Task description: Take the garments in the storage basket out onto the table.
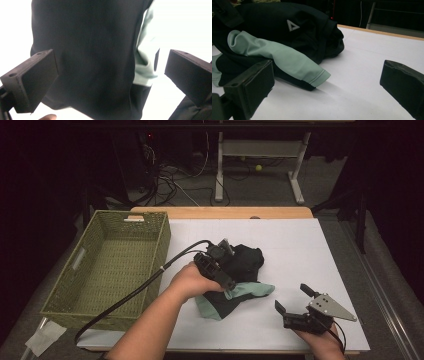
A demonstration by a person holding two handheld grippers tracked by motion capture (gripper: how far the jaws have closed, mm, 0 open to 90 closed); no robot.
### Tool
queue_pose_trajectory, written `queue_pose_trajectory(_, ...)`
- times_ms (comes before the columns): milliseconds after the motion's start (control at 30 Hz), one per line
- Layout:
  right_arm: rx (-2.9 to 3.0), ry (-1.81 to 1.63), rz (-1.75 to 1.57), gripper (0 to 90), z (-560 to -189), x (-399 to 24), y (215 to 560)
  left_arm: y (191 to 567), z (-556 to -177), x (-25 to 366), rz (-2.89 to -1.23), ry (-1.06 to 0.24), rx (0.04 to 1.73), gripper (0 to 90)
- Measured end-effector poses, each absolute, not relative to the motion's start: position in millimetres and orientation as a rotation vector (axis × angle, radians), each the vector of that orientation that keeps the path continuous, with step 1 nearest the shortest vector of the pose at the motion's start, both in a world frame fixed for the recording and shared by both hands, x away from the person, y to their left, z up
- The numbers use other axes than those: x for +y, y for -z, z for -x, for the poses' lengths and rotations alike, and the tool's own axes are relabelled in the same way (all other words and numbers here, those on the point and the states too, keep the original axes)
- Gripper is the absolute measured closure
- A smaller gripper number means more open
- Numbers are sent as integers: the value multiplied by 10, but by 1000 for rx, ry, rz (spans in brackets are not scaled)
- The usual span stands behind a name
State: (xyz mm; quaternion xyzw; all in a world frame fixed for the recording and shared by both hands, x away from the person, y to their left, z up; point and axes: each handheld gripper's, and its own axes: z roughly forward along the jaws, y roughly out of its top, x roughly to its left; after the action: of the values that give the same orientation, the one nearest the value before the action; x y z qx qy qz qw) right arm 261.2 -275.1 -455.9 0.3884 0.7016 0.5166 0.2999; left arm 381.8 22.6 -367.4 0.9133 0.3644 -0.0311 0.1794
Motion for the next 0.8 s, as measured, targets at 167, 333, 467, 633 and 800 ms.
queue_pose_trajectory(167,1862,-1365,-1036,0,-2608,-2757,4563,3697,-3726,334,-2579,86,1035,0)
queue_pose_trajectory(333,1861,-1364,-1033,0,-2609,-2748,4563,3769,-3652,411,-2590,84,1035,0)
queue_pose_trajectory(467,1861,-1366,-1033,0,-2607,-2751,4561,3810,-3536,451,-2602,83,1005,0)
queue_pose_trajectory(633,1863,-1366,-1033,0,-2608,-2753,4563,3973,-3431,501,-2650,79,1011,0)
queue_pose_trajectory(800,1866,-1365,-1030,0,-2604,-2740,4566,4152,-3358,530,-2683,73,1021,0)
